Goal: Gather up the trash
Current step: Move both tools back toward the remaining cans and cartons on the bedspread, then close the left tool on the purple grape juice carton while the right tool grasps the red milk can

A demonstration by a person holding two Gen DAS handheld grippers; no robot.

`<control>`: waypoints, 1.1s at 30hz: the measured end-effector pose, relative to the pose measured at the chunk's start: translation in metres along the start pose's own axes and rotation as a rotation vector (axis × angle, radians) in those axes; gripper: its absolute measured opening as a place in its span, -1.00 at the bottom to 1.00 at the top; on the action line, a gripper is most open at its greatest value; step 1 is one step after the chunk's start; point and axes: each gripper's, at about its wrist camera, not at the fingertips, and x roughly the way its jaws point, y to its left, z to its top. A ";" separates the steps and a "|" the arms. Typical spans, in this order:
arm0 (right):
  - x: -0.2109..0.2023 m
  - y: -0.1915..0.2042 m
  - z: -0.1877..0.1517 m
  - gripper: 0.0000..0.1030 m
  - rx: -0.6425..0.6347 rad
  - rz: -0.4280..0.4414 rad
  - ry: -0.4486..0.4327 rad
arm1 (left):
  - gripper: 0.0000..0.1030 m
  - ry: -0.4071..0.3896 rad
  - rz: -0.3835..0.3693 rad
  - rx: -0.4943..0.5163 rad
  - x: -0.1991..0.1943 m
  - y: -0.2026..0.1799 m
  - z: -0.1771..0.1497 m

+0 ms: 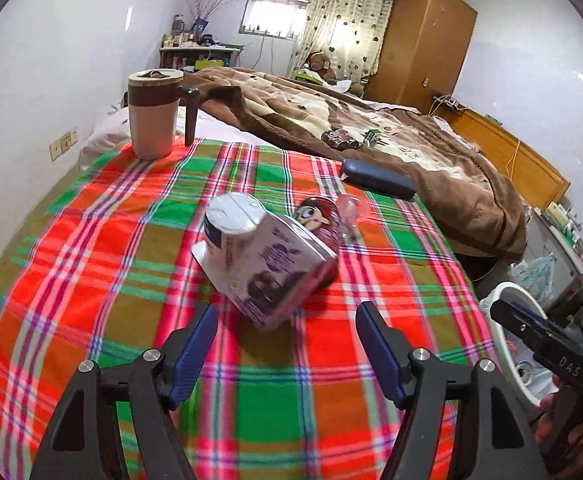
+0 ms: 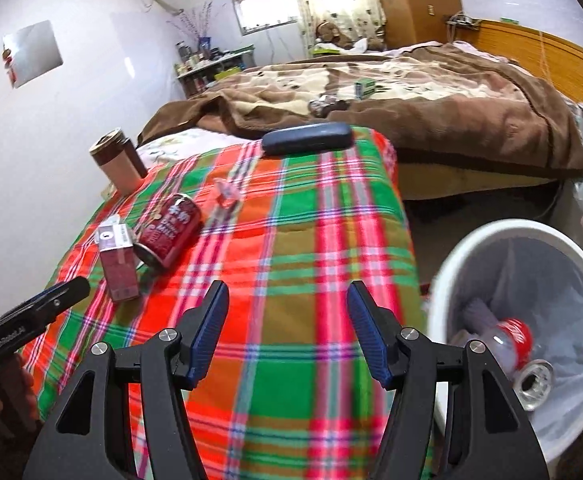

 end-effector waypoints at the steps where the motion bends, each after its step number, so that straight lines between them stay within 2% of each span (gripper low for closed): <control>1: 0.002 0.002 0.001 0.22 -0.003 0.003 0.002 | 0.38 -0.005 0.023 0.024 0.003 0.001 0.002; 3: 0.007 0.008 0.005 0.22 -0.008 0.015 0.004 | 0.39 -0.007 0.039 0.065 0.009 -0.001 0.006; 11: 0.025 0.025 0.018 0.22 -0.013 0.024 0.022 | 0.39 0.012 0.008 0.138 0.036 -0.005 0.018; 16: 0.033 0.030 0.021 0.22 -0.007 0.026 0.032 | 0.39 0.009 0.024 0.191 0.045 -0.009 0.023; 21: 0.040 0.030 0.023 0.22 0.014 0.034 0.046 | 0.39 0.052 0.019 0.245 0.062 -0.013 0.024; 26: 0.044 0.034 0.025 0.22 0.007 0.027 0.055 | 0.34 0.054 -0.052 0.196 0.063 -0.005 0.026; 27: 0.045 0.034 0.026 0.22 0.008 0.027 0.056 | 0.28 0.059 -0.056 0.182 0.063 -0.003 0.026; 33: 0.053 0.044 0.030 0.22 0.006 0.037 0.065 | 0.25 0.054 -0.091 0.130 0.053 0.009 0.022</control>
